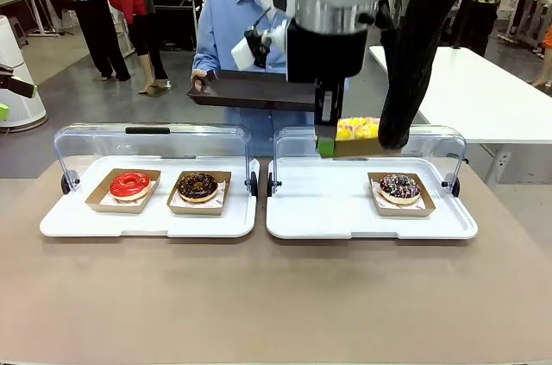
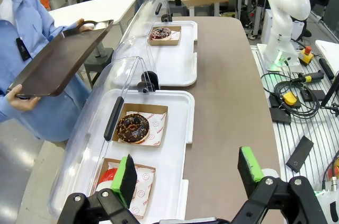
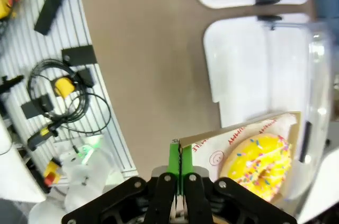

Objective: Provide the desired donut to the person.
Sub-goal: Pick up and lift the Paper togo box containing the Donut pointed at by the person, then place the picked Paper togo box onto the Handle tray extended by the person.

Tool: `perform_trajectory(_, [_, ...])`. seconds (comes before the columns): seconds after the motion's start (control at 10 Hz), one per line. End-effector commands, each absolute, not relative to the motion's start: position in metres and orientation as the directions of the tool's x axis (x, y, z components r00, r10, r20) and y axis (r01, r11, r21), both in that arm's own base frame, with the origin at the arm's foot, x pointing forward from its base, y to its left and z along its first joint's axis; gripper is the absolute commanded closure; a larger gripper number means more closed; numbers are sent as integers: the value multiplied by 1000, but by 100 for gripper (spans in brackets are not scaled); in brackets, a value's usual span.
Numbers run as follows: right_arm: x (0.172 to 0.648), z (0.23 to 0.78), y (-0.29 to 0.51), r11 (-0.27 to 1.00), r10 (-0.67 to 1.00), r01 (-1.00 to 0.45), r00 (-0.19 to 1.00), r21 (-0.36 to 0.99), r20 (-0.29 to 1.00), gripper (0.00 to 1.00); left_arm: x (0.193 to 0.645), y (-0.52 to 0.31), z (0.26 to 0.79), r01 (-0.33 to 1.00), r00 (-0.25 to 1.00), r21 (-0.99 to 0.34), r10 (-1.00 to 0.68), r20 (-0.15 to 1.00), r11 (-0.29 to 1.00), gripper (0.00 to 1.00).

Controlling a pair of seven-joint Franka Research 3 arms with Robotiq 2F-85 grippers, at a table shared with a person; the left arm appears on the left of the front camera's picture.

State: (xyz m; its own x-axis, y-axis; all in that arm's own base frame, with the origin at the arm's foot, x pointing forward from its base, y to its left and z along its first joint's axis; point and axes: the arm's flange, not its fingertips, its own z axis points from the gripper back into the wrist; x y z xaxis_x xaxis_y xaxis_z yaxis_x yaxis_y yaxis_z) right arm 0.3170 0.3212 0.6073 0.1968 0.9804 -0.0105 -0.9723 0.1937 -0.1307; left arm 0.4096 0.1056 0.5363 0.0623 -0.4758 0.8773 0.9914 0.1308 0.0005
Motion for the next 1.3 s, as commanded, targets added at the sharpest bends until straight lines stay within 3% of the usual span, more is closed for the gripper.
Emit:
perform_trajectory(0.0, [324,612,323,186,982,-972,188,-146,-2,100,409,107,538,992,59,2,-473,879,128,0])
perform_trajectory(0.2, [332,598,318,93,995,-983,95,-160,-2,100,409,107,538,992,59,2,-473,879,128,0])
perform_trajectory(0.3, [322,616,320,193,981,-971,194,-140,7,100,409,107,538,992,59,2,-473,879,128,0])
perform_trajectory(1.2, [322,616,320,193,981,-971,194,-140,7,100,409,107,538,992,59,2,-473,879,128,0])
